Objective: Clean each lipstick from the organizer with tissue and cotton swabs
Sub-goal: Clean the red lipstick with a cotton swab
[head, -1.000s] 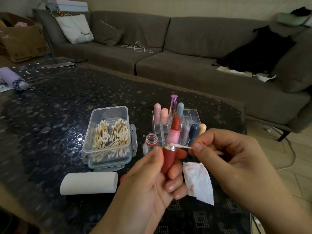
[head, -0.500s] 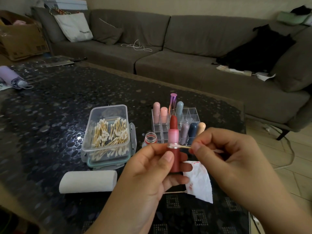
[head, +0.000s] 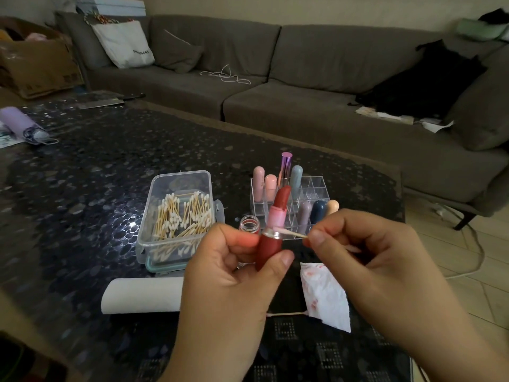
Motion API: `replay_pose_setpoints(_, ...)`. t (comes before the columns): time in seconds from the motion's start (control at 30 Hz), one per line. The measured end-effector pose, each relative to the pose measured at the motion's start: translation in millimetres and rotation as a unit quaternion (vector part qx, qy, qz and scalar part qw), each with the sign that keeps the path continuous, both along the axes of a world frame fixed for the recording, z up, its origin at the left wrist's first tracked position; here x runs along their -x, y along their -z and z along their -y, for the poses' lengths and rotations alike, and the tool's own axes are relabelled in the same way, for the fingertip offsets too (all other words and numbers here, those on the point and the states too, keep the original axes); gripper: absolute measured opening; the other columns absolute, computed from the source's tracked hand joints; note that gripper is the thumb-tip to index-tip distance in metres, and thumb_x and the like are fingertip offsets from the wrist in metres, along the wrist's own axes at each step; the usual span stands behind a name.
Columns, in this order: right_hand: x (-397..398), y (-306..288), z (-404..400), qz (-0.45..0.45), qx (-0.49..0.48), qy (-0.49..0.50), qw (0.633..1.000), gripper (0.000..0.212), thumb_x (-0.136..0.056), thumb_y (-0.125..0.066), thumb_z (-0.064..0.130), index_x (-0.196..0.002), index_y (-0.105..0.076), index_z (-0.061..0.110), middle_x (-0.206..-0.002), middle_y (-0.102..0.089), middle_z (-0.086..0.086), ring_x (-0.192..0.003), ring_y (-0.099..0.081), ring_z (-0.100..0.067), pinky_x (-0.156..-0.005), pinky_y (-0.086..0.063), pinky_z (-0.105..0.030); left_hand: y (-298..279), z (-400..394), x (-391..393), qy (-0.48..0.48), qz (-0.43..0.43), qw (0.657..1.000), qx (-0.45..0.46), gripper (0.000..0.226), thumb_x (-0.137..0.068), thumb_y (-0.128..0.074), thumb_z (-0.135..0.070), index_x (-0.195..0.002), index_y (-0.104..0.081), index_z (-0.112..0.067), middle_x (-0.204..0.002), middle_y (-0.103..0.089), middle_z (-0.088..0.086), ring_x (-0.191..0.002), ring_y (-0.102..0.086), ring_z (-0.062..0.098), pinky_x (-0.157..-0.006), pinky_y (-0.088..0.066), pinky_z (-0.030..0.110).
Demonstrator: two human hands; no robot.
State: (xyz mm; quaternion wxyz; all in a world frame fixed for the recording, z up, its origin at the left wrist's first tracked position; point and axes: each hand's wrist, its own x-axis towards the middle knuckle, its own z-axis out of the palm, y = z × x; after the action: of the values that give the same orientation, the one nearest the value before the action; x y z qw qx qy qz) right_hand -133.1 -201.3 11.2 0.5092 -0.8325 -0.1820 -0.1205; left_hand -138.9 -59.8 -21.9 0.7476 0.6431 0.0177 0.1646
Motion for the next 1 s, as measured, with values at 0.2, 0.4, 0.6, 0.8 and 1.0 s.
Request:
replay_pose_setpoints(0.2,0.4,0.1,-3.2,0.003,-0.005,0.004,1.000,0.017,-0.087,-0.061,0.040,-0.078,-0.066,0.027,-0.055,-0.059,-0.004,-0.047,-0.049,-0.018,-0.046,-0.039,-0.017,2.0,2.3,3.5,-0.047,0.012,0.996,-0.070,0.036,-0.060,-0.082,-0.008,-0.073,-0.058,-0.032,-0.069,-0.068,-0.003,-0.061,-0.067,0.015,-0.059,-0.057,0.044)
replay_pose_setpoints(0.4,0.1,-0.9,-2.0,-0.013,0.027,0.010,1.000,0.012,-0.082,-0.061,0.034,-0.074,-0.066,0.025,-0.053,-0.058,0.002,-0.046,-0.047,-0.010,-0.044,-0.036,-0.011,5.7,2.4,1.3,-0.035,-0.011,0.996,-0.084,0.035,-0.063,-0.082,-0.012,-0.076,-0.058,-0.034,-0.074,-0.069,-0.005,-0.068,-0.068,0.014,-0.063,-0.057,0.038)
replay_pose_setpoints(0.6,-1.6,-3.8,13.7,-0.073,0.021,0.064,0.995,0.018,-0.084,-0.063,0.021,-0.067,-0.068,0.019,-0.041,-0.040,0.010,-0.037,-0.036,-0.003,-0.039,-0.029,-0.008,14.7,-3.8,-9.4,0.026,-0.081,0.995,-0.057,0.023,-0.079,-0.072,-0.012,-0.094,-0.069,-0.029,-0.084,-0.073,-0.008,-0.081,-0.069,0.010,-0.083,-0.055,0.042)
replay_pose_setpoints(0.8,-0.1,4.5,30.2,-0.161,0.065,0.102,0.979,0.019,-0.089,-0.060,0.025,-0.072,-0.068,0.023,-0.040,-0.044,0.010,-0.039,-0.037,-0.003,-0.038,-0.031,-0.011,25.3,2.5,-12.7,0.047,-0.099,0.991,-0.082,0.024,-0.078,-0.073,-0.015,-0.085,-0.068,-0.037,-0.083,-0.072,-0.010,-0.086,-0.068,0.012,-0.087,-0.052,0.041)
replay_pose_setpoints(1.0,5.6,9.5,43.7,-0.214,0.135,0.121,0.960,0.017,-0.093,-0.057,0.029,-0.077,-0.063,0.030,-0.053,-0.052,0.013,-0.046,-0.047,0.006,-0.042,-0.035,-0.005,28.6,14.5,-17.3,0.029,-0.104,0.980,-0.166,0.018,-0.077,-0.074,-0.016,-0.077,-0.067,-0.032,-0.074,-0.068,-0.017,-0.074,-0.061,-0.006,-0.061,-0.043,0.008)
